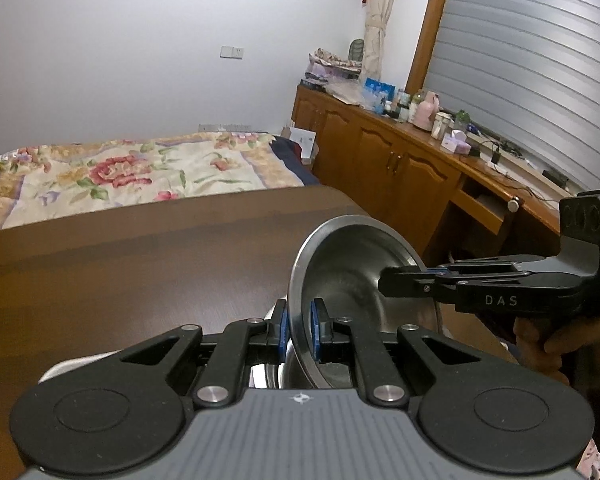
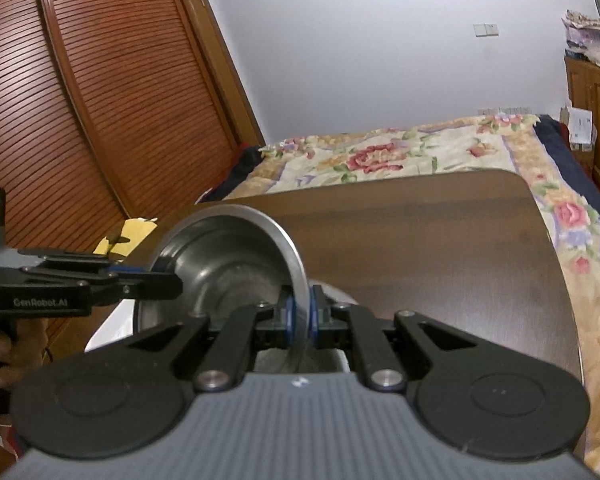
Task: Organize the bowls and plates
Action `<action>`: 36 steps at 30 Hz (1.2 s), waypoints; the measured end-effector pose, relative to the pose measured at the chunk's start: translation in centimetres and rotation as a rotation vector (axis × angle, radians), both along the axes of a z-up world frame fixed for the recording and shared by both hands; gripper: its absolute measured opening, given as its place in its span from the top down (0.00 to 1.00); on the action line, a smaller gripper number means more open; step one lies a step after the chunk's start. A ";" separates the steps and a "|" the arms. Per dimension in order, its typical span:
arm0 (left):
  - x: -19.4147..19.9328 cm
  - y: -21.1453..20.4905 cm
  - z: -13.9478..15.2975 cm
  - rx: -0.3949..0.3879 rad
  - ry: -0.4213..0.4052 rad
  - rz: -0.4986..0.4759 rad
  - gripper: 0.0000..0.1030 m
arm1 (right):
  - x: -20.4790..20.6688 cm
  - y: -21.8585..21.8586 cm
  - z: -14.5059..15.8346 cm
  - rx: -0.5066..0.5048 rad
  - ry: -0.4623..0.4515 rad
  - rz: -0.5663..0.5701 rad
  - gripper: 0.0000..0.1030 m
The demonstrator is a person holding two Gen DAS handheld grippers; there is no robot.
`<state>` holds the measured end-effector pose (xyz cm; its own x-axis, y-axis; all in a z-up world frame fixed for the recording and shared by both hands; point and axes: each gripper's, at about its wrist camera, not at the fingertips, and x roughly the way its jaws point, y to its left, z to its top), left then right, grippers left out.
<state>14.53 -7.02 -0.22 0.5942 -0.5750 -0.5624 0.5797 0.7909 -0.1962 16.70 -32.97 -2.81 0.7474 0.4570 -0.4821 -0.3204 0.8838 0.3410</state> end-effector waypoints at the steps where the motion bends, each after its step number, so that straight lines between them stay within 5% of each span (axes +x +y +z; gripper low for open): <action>1: -0.1 0.0 -0.2 0.002 0.003 -0.002 0.88 | -0.1 0.0 -0.1 0.002 0.004 -0.002 0.91; 36: -1.2 -1.4 -3.6 0.088 -0.004 0.022 0.88 | -1.8 1.6 -2.2 -0.187 -0.059 -0.046 0.88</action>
